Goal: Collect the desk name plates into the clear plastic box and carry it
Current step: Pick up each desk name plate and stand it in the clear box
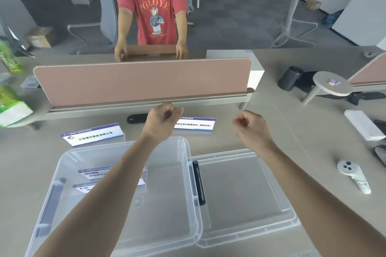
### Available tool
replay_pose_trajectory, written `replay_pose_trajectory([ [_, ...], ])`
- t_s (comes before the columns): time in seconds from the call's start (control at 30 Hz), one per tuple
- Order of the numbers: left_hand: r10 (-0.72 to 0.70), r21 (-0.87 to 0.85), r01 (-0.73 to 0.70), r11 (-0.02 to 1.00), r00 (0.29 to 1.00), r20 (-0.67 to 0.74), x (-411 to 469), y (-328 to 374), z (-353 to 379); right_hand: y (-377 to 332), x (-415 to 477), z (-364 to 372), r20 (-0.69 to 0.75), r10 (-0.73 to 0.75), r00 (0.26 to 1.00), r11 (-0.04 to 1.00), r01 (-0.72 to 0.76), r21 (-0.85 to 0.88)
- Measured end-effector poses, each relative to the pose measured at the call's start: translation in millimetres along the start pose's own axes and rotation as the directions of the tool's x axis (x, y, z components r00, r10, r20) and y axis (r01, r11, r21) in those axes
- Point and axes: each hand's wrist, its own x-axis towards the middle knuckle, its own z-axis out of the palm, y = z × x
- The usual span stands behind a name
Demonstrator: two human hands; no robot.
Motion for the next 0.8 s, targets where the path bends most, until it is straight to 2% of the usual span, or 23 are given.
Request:
replay_pose_trajectory([
  [0.1,-0.078,0.120,0.084,0.989,0.996,-0.049,21,-10,13,26,33,4,0.028,0.031,0.999,0.999,-0.032,0.037],
  [0.23,-0.241,0.195,0.248,0.949,0.969,-0.061,45,-30,25,58,74,22,0.114,0.067,0.991,0.996,-0.072,0.046],
  [0.47,-0.429,0.464,0.395,0.793,0.903,-0.035,84,-86,46,98,130,69,0.291,0.141,0.946,0.989,-0.125,-0.074],
  [0.6,-0.560,0.450,0.524,0.723,0.826,-0.061,101,-105,57,117,156,96,0.377,0.221,0.899,0.972,-0.170,-0.164],
  [0.7,-0.584,0.467,0.527,0.710,0.811,-0.029,110,-118,60,132,171,113,0.419,0.229,0.879,0.964,-0.143,-0.226],
  [0.8,-0.578,0.512,0.501,0.697,0.816,-0.011,120,-137,60,142,182,125,0.438,0.189,0.879,0.971,-0.101,-0.216],
])
